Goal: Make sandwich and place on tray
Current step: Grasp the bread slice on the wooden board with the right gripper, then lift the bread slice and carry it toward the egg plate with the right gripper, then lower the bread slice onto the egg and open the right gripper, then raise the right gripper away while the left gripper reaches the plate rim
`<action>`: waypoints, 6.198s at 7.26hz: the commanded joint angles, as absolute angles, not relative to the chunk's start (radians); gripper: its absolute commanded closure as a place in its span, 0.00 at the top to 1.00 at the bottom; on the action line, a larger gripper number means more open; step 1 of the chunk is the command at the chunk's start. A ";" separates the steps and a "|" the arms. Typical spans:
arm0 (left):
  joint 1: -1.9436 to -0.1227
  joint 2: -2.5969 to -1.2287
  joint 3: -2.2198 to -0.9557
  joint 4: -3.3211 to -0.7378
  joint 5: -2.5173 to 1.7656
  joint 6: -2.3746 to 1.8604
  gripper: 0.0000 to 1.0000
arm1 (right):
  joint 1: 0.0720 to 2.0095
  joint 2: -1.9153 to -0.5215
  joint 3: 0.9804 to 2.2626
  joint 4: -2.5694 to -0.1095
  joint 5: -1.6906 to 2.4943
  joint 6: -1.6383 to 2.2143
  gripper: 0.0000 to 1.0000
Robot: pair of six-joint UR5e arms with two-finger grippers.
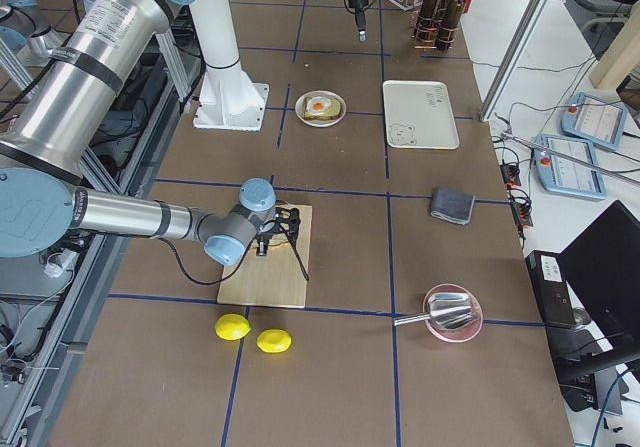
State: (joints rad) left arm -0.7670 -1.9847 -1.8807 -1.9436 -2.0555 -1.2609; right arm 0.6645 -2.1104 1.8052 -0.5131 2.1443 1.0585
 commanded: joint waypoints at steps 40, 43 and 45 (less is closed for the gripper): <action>-0.431 -2.048 -1.724 -1.986 -1.804 -1.402 0.61 | 0.804 -1.135 2.033 -1.767 2.082 0.994 1.00; -0.410 -2.074 -1.694 -1.988 -1.802 -1.417 0.53 | 0.805 -1.131 2.033 -1.767 2.082 0.996 1.00; -0.397 -2.083 -1.689 -1.988 -1.802 -1.431 0.48 | 0.808 -1.131 2.033 -1.767 2.082 0.996 1.00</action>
